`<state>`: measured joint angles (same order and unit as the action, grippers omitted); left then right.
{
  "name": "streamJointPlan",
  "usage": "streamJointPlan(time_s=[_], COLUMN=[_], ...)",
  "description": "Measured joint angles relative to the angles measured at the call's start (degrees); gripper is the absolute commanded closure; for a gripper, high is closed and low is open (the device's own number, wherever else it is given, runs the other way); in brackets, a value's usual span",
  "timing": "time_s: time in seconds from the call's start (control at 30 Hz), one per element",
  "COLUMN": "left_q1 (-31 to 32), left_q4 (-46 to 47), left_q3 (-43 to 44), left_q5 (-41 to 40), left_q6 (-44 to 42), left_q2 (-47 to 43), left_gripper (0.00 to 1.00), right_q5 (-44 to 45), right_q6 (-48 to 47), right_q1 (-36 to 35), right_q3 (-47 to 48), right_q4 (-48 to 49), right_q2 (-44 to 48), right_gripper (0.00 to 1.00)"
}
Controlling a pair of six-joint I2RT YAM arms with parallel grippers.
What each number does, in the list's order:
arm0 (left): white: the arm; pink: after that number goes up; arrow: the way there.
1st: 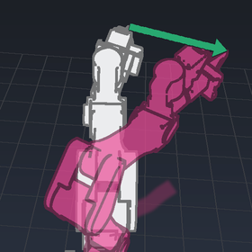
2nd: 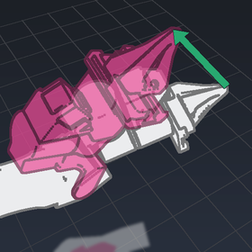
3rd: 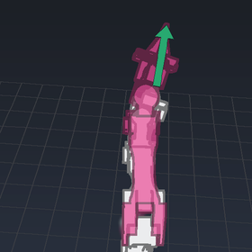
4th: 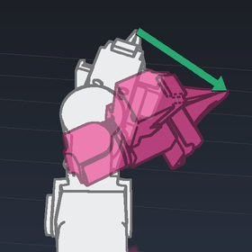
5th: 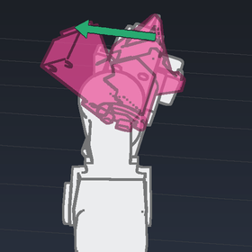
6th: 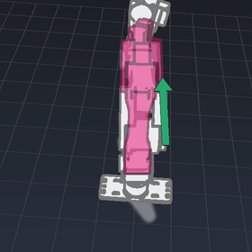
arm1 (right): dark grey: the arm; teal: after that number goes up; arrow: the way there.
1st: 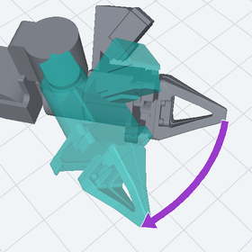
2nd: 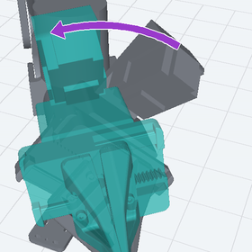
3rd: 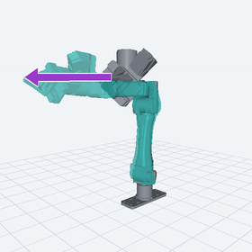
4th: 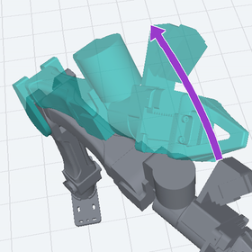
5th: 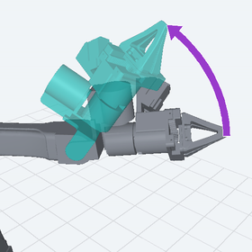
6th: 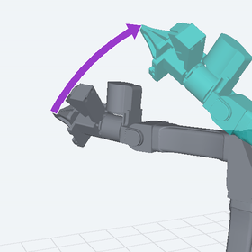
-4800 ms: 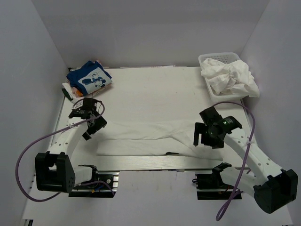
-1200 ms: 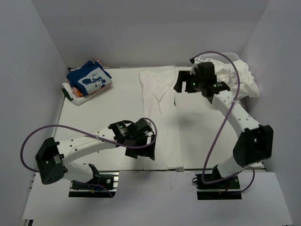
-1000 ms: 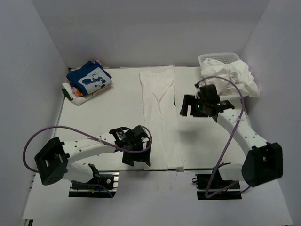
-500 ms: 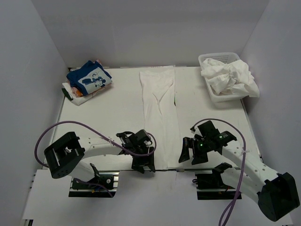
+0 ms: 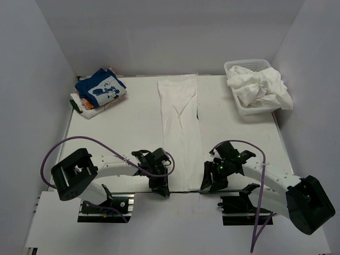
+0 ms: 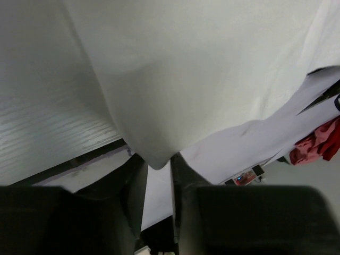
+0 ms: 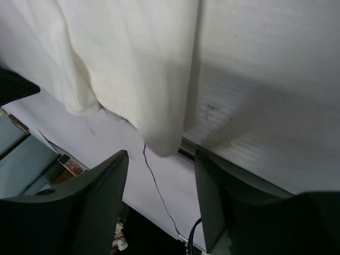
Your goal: Fold and stack the t-shirts
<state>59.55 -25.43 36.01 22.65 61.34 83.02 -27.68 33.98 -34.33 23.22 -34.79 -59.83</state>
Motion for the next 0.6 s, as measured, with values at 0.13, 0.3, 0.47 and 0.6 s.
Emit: streamJointPlan(time_s=[0.13, 0.3, 0.47, 0.6], left_q1=[-0.04, -0.09, -0.09, -0.31], left_q4=[-0.31, -2.05, -4.81, -7.93], left_q3=[0.02, 1.95, 6.69, 9.94], left_q5=[-1.31, -3.17, -7.37, -12.07], left_q6=[0.42, -0.04, -0.92, -1.29], left_q2=[0.00, 0.35, -0.44, -3.39], left_gripper=[0.92, 1.00, 1.00, 1.00], right_q5=[0.04, 1.05, 3.63, 6.40], right_q6=[-0.04, -0.83, -1.84, -2.69], right_q1=[-0.59, -1.07, -1.11, -1.07], right_q3=[0.15, 1.33, 7.04, 14.05], right_q4=[2.71, 3.67, 1.90, 1.33], right_q2=[-4.85, -8.13, -8.02, -8.00], right_gripper=[0.52, 1.00, 1.00, 1.00])
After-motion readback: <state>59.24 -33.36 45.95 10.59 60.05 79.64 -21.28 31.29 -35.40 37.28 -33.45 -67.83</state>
